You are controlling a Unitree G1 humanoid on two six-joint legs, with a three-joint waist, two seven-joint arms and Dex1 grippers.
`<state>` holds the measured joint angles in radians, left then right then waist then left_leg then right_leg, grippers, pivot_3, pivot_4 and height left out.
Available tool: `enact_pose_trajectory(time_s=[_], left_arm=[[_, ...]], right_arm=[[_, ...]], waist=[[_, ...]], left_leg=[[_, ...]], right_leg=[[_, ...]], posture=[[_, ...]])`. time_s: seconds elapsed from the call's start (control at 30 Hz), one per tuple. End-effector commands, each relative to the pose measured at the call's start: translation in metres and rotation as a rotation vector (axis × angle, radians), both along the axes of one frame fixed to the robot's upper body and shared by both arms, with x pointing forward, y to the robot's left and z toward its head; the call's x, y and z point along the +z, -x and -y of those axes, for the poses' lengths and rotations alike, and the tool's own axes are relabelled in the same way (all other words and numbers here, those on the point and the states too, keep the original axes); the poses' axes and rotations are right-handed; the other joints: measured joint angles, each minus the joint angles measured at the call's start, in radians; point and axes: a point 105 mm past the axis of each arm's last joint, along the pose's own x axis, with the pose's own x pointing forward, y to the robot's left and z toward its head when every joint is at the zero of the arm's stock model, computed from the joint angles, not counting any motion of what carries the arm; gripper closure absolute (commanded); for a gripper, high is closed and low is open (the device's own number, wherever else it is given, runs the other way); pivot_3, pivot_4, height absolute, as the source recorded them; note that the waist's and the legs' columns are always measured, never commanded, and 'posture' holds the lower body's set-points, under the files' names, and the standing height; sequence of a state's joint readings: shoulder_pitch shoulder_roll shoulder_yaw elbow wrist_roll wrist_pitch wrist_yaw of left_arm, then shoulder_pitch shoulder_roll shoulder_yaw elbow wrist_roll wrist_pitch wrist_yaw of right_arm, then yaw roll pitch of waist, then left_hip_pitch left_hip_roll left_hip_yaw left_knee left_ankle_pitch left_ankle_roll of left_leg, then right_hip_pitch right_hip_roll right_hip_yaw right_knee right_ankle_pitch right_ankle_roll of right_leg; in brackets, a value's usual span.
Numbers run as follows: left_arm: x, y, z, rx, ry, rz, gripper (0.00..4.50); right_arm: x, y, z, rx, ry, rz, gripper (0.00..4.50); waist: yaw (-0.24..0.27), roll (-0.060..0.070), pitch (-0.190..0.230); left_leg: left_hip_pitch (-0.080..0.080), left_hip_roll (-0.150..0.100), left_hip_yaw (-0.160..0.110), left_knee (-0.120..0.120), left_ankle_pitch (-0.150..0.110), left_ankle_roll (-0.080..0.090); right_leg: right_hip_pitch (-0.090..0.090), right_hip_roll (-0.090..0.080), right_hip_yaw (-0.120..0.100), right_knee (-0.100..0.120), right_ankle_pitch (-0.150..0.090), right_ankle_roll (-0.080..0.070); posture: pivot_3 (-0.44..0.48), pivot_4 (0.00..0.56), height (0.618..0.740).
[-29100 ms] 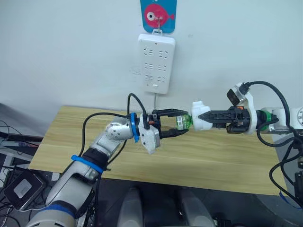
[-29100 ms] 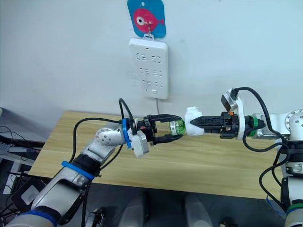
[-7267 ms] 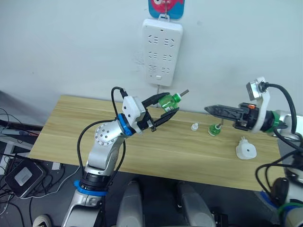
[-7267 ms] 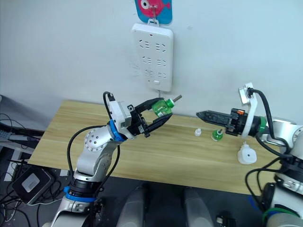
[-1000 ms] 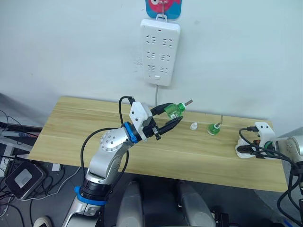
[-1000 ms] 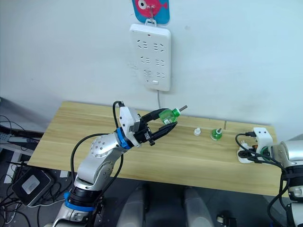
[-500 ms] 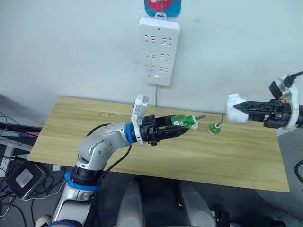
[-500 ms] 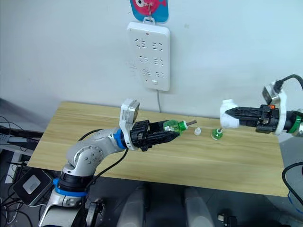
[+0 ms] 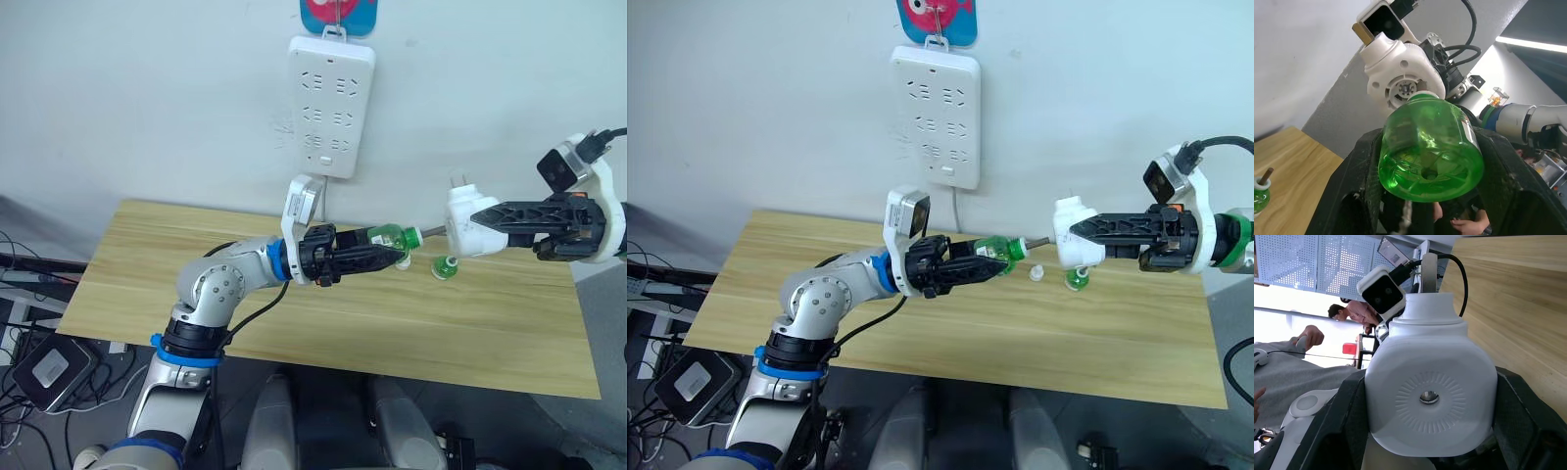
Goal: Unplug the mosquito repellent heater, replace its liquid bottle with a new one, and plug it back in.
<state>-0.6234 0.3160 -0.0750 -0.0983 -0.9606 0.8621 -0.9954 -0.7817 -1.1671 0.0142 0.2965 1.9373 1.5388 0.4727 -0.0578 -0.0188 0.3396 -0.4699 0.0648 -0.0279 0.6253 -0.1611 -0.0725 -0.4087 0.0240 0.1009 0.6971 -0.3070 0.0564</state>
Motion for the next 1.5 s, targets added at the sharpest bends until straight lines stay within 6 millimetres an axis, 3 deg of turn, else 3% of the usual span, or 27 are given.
enact_pose_trajectory(time_s=[0.03,0.63,1.2,1.5], left_arm=[[0.006,0.006,0.006,-0.038,0.019,0.031,2.25],[0.008,0.005,0.011,-0.044,0.031,0.049,2.25],[0.009,0.027,0.016,-0.137,0.011,0.076,2.25],[0.007,0.016,0.020,-0.075,0.003,0.091,2.25]], right_arm=[[0.017,0.004,-0.007,0.042,-0.024,0.066,1.54],[0.016,0.014,-0.015,0.120,-0.022,0.054,1.54],[0.008,0.009,-0.015,0.073,-0.026,0.075,1.54],[0.012,0.019,-0.023,0.151,-0.026,0.091,1.54]], waist=[[0.000,0.000,0.000],[0.001,0.000,0.000],[0.002,0.000,0.000],[0.002,0.000,0.000]], left_leg=[[0.000,0.000,0.000,0.000,0.000,0.000],[0.000,0.000,0.000,0.000,0.000,0.000],[0.000,0.000,0.000,0.000,0.000,0.000],[0.000,0.000,0.000,0.001,0.000,0.000]], right_leg=[[0.000,0.000,0.000,0.000,0.000,0.000],[0.000,0.000,0.000,0.000,0.000,0.000],[0.000,-0.001,-0.001,0.000,0.002,-0.004],[0.000,-0.001,-0.001,0.000,0.002,-0.004]], posture=[[-0.093,0.337,0.740],[-0.081,0.324,0.740],[-0.066,0.307,0.740],[-0.073,0.308,0.740]])
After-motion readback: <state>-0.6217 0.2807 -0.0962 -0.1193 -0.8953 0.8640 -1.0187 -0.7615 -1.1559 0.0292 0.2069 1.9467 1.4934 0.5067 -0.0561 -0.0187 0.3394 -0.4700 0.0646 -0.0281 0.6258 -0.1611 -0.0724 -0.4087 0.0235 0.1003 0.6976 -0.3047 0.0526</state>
